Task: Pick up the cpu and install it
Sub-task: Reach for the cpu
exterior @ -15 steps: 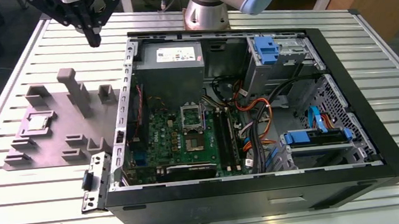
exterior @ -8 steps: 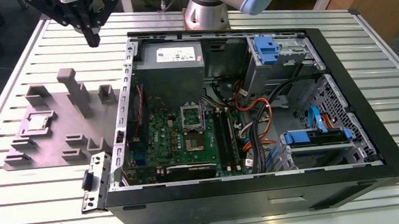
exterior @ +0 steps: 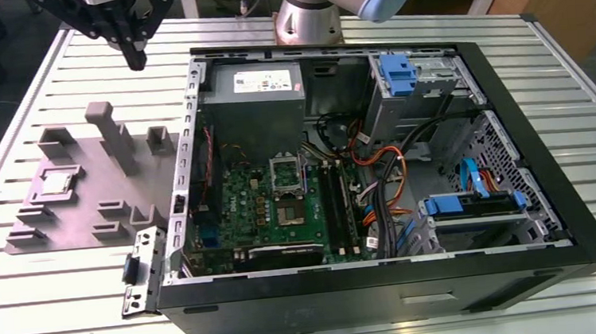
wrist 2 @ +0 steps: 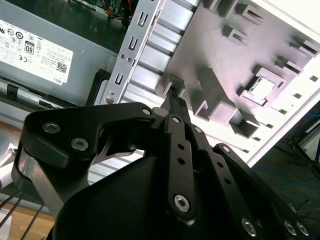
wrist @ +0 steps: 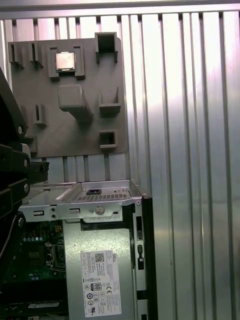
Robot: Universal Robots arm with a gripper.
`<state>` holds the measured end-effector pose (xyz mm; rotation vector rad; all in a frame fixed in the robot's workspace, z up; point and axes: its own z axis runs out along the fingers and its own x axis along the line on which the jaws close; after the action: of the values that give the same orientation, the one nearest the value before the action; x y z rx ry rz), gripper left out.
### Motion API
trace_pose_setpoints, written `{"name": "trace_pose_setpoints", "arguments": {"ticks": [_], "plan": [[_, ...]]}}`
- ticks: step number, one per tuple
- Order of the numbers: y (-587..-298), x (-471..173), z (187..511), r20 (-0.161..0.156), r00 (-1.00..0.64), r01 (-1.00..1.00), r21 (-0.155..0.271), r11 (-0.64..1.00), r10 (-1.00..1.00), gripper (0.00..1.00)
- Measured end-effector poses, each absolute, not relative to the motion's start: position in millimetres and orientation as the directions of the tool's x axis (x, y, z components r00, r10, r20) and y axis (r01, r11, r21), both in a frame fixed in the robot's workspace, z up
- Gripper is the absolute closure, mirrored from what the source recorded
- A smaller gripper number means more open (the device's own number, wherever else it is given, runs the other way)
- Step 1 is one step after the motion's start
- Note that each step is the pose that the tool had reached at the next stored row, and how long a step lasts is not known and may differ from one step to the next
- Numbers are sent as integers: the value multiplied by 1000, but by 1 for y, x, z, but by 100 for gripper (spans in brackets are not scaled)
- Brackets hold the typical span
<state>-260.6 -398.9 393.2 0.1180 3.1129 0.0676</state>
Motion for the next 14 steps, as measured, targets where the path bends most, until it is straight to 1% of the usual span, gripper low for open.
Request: {"name": "trace_pose_setpoints", "arguments": {"ticks": [14], "plan": [[-399,-267,393,-24,-997,75,44,996,76,89]]}}
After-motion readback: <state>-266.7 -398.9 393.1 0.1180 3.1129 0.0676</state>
